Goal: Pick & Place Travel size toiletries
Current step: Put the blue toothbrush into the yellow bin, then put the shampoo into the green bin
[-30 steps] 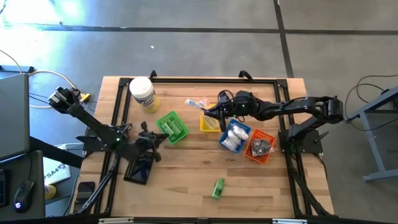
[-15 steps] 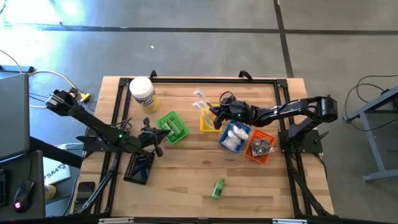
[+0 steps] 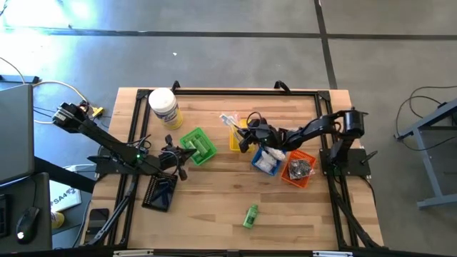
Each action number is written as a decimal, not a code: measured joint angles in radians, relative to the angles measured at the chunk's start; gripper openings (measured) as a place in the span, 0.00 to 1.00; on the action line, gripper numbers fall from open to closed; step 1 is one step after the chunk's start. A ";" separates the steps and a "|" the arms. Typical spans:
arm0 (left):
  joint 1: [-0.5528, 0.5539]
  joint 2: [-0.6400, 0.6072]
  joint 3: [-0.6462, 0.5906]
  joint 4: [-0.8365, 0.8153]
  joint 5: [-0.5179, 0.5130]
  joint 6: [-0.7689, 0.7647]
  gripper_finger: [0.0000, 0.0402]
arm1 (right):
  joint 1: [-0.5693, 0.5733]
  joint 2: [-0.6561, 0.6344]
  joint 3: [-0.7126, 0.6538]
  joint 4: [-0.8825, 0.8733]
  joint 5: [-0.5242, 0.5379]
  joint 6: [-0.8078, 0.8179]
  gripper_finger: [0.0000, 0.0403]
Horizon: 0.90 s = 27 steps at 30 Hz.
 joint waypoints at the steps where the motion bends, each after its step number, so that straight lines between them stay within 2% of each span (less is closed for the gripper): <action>1: 0.000 0.000 0.000 0.000 0.000 0.000 0.01 | 0.000 0.001 0.000 -0.001 0.000 -0.002 0.05; 10: 0.000 0.000 0.000 -0.001 0.019 0.000 0.01 | 0.000 0.001 0.000 -0.017 -0.070 -0.041 0.26; 18: 0.000 0.000 0.000 -0.002 0.021 -0.007 0.01 | 0.000 0.001 0.000 -0.015 -0.066 -0.041 0.47; 22: 0.000 0.000 0.000 -0.007 0.030 -0.007 0.01 | 0.003 -0.024 0.000 0.001 -0.069 -0.057 0.52; 27: 0.000 0.000 0.000 -0.015 0.039 -0.007 0.01 | 0.024 -0.093 0.000 0.004 -0.068 -0.104 0.54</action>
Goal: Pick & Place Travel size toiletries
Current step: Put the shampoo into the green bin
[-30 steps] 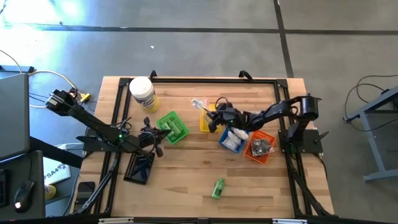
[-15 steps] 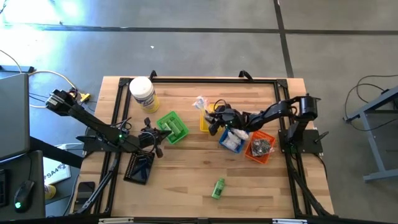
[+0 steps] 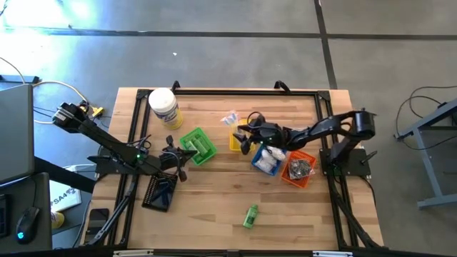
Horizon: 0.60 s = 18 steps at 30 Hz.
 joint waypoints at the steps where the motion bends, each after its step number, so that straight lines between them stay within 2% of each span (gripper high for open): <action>1: 0.000 0.000 0.000 -0.007 0.000 0.003 0.01 | 0.006 -0.020 0.000 -0.003 0.002 -0.010 0.54; 5: 0.000 0.000 0.000 -0.014 0.000 0.036 0.01 | 0.026 -0.096 0.001 -0.014 0.007 -0.040 0.54; 8: 0.000 -0.001 0.000 -0.001 -0.012 0.117 0.01 | 0.044 -0.162 -0.001 -0.057 0.007 -0.109 0.54; 10: 0.003 -0.016 0.000 0.013 -0.021 0.165 0.01 | 0.064 -0.216 0.000 -0.067 0.007 -0.168 0.52; 12: 0.034 -0.034 0.001 0.045 0.014 0.178 0.01 | 0.081 -0.282 0.000 -0.094 -0.036 -0.204 0.48; 14: 0.080 -0.059 0.000 0.036 0.118 0.178 0.01 | 0.086 -0.349 -0.005 -0.094 -0.125 -0.220 0.42; 18: 0.182 -0.108 -0.029 0.037 0.419 0.177 0.01 | 0.061 -0.522 -0.083 -0.082 -0.276 -0.270 0.25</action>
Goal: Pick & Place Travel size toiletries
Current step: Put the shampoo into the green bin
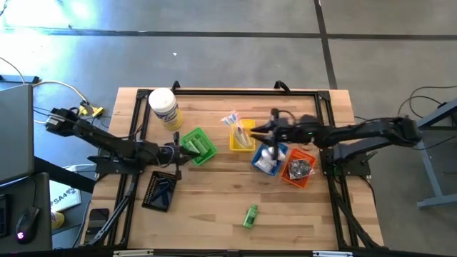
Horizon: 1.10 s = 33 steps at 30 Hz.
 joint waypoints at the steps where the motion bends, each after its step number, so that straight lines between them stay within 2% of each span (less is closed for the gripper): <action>1: 0.019 -0.008 -0.013 -0.004 0.063 -0.004 0.01 | -0.009 -0.047 -0.028 -0.002 -0.031 -0.001 0.20; 4: 0.053 -0.017 -0.045 0.008 0.190 -0.011 0.01 | -0.011 -0.154 -0.110 0.013 -0.132 0.006 0.06; 6: 0.058 -0.017 -0.053 0.008 0.231 0.000 0.01 | 0.014 -0.210 -0.162 0.011 -0.143 0.007 0.03; 10: 0.060 -0.017 -0.054 0.001 0.279 0.019 0.01 | 0.090 -0.261 -0.240 0.014 -0.056 -0.016 0.01; 15: 0.060 -0.017 -0.054 0.002 0.380 0.042 0.01 | 0.195 -0.257 -0.302 0.006 0.038 -0.052 0.01; 22: 0.060 -0.017 -0.054 0.006 0.365 0.052 0.01 | 0.300 -0.196 -0.313 0.012 0.064 -0.026 0.01; 27: 0.060 -0.017 -0.055 0.008 0.362 0.016 0.01 | 0.372 -0.165 -0.313 0.008 0.167 0.004 0.01; 33: 0.060 -0.017 -0.050 0.012 0.362 -0.074 0.01 | 0.446 -0.161 -0.313 0.008 0.143 -0.026 0.01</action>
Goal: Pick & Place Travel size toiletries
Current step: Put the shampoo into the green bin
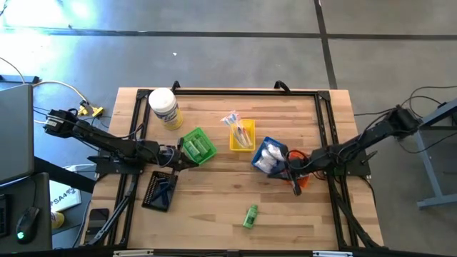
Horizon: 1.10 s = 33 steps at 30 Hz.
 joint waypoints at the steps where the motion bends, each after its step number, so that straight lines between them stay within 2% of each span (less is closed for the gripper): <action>1: 0.000 0.000 0.000 0.000 0.000 0.000 0.01 | 0.009 0.000 0.000 0.000 0.004 0.001 0.01; 5: 0.000 0.000 0.000 0.010 -0.001 0.000 0.01 | 0.053 0.025 0.006 -0.004 0.013 0.001 0.01; 7: 0.000 0.000 0.000 0.022 -0.009 0.000 0.01 | 0.086 0.057 0.037 -0.069 0.033 -0.005 0.01; 12: 0.000 0.000 0.000 0.032 -0.027 0.000 0.01 | 0.148 0.207 0.246 -0.399 0.121 0.008 0.01; 17: 0.000 0.000 0.000 0.046 -0.029 -0.001 0.01 | 0.133 0.378 0.473 -0.672 0.064 0.055 0.03; 20: 0.000 0.000 0.000 0.043 -0.029 -0.004 0.01 | 0.125 0.468 0.573 -0.764 -0.031 0.051 0.11; 24: 0.000 0.001 0.000 0.043 -0.029 -0.019 0.01 | 0.129 0.572 0.681 -0.814 -0.163 -0.018 0.30; 27: 0.000 0.002 0.000 0.042 -0.029 -0.026 0.01 | 0.150 0.633 0.722 -0.820 -0.166 -0.090 0.44; 29: 0.000 0.002 0.000 0.042 -0.029 -0.026 0.01 | 0.161 0.663 0.741 -0.820 -0.130 -0.118 0.52; 33: 0.000 0.002 0.001 0.042 -0.029 -0.026 0.01 | 0.164 0.703 0.760 -0.819 -0.093 -0.137 0.62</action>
